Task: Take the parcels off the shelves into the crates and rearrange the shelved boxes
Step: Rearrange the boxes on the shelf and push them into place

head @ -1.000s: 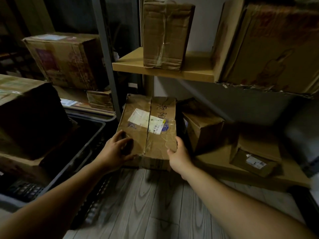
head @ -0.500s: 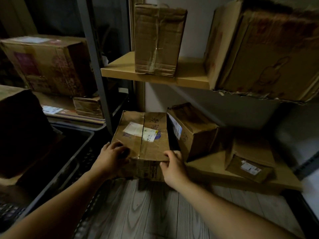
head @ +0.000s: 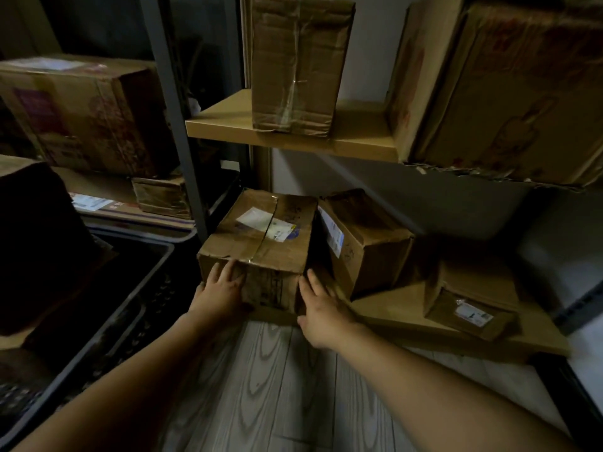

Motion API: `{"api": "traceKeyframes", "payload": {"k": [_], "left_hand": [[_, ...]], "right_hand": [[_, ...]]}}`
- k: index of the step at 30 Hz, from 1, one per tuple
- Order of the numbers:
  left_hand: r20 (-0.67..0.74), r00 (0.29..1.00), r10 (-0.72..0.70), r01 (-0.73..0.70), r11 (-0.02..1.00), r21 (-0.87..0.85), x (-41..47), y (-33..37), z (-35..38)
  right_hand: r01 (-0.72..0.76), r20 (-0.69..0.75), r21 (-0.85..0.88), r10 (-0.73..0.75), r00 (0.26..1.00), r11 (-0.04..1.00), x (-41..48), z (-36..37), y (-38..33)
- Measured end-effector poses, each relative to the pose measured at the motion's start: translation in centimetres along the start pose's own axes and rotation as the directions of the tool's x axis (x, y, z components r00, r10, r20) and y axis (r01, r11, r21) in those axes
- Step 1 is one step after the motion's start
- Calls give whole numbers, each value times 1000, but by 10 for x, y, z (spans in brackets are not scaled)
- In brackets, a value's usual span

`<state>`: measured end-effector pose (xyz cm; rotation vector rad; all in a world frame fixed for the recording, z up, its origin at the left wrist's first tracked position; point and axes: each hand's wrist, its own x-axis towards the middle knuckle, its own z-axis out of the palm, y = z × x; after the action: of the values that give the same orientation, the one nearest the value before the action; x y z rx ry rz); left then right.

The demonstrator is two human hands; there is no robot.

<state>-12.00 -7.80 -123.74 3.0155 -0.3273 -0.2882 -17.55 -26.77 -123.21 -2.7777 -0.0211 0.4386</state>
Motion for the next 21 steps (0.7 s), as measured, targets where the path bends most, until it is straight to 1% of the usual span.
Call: {"api": "traceKeyframes", "payload": {"k": [1, 3, 5, 7, 9, 11, 14, 16, 18, 20, 21], "left_hand": [[19, 1000, -21, 22, 999, -39, 3, 4, -4], [-7, 1000, -22, 22, 998, -59, 7, 10, -14], [-79, 997, 10, -16, 997, -69, 11, 21, -21], [-120, 992, 50, -62, 993, -98, 13, 36, -26], [-125, 988, 88, -104, 986, -127, 14, 56, -27], [-115, 987, 113, -129, 981, -145, 13, 74, -24], [-58, 992, 116, -123, 982, -146, 11, 83, -16], [-11, 995, 98, -99, 983, -152, 8, 81, -14], [-1, 996, 91, -90, 983, -161, 6, 76, -13], [-16, 996, 85, -87, 979, -185, 3, 71, -13], [-26, 997, 79, -83, 977, -196, 0, 72, -13]], "right_hand": [[-14, -4, 19, 14, 1000, 1000, -1, -2, 2], [-20, -62, 61, 24, 998, 998, -4, -7, 11], [-7, -199, 74, 21, 980, 997, -9, -19, 28], [-18, -342, 33, 28, 939, 999, -8, -36, 48], [-69, -405, 19, 71, 912, 997, 0, -54, 65], [-148, -378, 23, 146, 914, 989, 11, -70, 78], [-217, -267, -92, 186, 946, 972, 27, -81, 92], [-230, -207, -162, 194, 959, 960, 36, -81, 101], [-215, -263, -204, 158, 952, 955, 40, -80, 104], [-189, -349, -273, 86, 933, 943, 38, -81, 102], [-174, -366, -299, 56, 929, 938, 35, -82, 102]]}}
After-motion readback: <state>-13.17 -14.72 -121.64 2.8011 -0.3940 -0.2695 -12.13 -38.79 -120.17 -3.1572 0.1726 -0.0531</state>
